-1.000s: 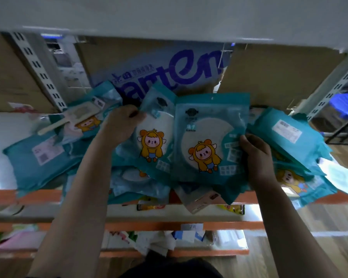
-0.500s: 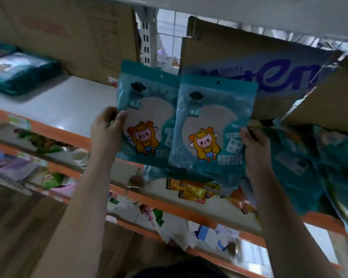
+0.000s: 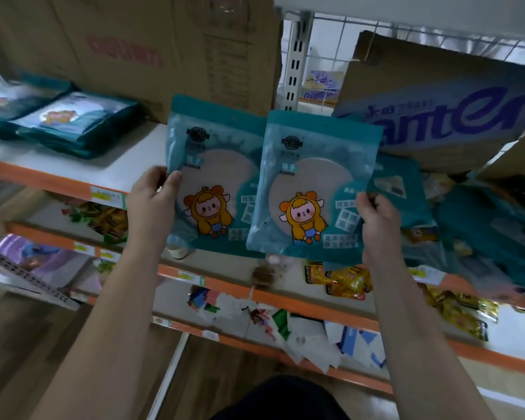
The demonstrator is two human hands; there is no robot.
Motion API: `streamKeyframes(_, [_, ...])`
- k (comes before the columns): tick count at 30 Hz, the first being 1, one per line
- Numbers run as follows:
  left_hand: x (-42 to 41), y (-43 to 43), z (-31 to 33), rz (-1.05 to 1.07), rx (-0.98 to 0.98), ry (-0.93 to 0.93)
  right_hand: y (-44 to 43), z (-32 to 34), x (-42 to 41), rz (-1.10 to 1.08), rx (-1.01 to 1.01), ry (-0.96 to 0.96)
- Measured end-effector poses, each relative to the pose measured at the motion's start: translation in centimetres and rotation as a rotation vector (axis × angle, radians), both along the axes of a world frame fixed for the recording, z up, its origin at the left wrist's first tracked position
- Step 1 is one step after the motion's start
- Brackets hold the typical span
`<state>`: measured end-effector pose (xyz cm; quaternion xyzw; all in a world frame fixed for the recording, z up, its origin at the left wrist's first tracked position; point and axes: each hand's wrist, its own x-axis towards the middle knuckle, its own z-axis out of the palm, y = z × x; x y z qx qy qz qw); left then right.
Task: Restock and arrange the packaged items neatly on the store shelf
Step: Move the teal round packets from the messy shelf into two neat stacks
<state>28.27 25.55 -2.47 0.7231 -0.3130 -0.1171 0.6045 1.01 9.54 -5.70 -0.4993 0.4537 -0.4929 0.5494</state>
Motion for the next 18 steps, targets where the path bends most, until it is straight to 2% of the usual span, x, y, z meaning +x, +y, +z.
streamKeyframes(10, [11.0,-0.6,-1.5,-0.037,-0.069,0.019,-1.4,0.2,11.9,0.035,-0.015,-0.021])
streamKeyframes(18, [23.3,-3.0,-0.2,0.015,-0.064,0.014,-4.6,0.6,23.8,0.033,0.015,-0.012])
